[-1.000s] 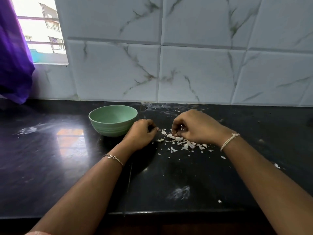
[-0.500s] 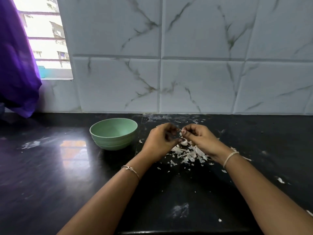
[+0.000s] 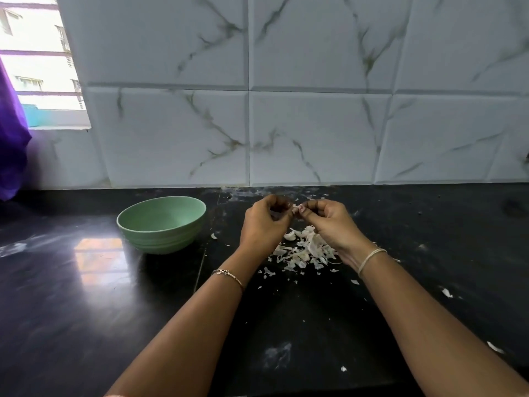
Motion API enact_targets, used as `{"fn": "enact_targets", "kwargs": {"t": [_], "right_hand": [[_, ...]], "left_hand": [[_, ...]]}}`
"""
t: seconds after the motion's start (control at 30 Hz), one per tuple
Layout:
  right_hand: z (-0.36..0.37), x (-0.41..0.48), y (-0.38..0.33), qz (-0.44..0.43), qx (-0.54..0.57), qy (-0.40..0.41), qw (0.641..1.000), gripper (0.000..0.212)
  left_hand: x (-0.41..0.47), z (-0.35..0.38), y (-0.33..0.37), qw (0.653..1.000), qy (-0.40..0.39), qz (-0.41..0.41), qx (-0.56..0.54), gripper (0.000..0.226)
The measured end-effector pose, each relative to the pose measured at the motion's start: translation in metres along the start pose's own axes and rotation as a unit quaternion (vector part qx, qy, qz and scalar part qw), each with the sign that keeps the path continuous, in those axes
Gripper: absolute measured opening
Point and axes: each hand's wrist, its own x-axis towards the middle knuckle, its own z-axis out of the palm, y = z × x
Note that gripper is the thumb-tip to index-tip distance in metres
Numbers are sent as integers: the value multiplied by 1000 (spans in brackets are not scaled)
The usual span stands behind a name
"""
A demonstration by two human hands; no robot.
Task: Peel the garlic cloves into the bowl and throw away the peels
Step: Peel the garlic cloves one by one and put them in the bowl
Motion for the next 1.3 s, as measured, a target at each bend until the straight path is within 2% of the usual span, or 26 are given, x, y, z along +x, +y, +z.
{"fn": "enact_targets", "kwargs": {"t": [0.13,0.2,0.33,0.43,0.53,0.63,0.8,0.93,1.1,1.3], "right_hand": [[1,1,0,-27,-33,7,999,8],[1,3,3,-51,-112,29,992,9],[0,-1,4,-122,-353,57,926,12],[0,-3,2,-139,-400,74,903,14],[0,-2,3,-123,-402,84,904,16],[-4,-2,4,-108,-387,86,912,13],[-5,-4,1,-84,-287,116,947,4],[-7,-3,2,-69,-219,106,968,8],[-9,-1,5,-81,-204,92,971,12],[-11,1,8,-83,-218,79,969,12]], "left_hand": [[-1,1,0,1000,10,-13,-19,9],[-1,1,0,1000,3,-20,-24,10],[0,3,-1,999,-8,-38,-24,11],[-1,1,5,997,-23,-50,-51,13],[-2,0,10,993,-34,-69,-88,10],[-2,-2,7,995,-38,-62,-68,6],[-4,1,1,995,-91,-30,40,25],[-3,1,1,995,-86,-48,12,31],[-3,-1,3,991,-99,-76,-49,14],[1,-2,2,997,-41,-60,16,9]]}}
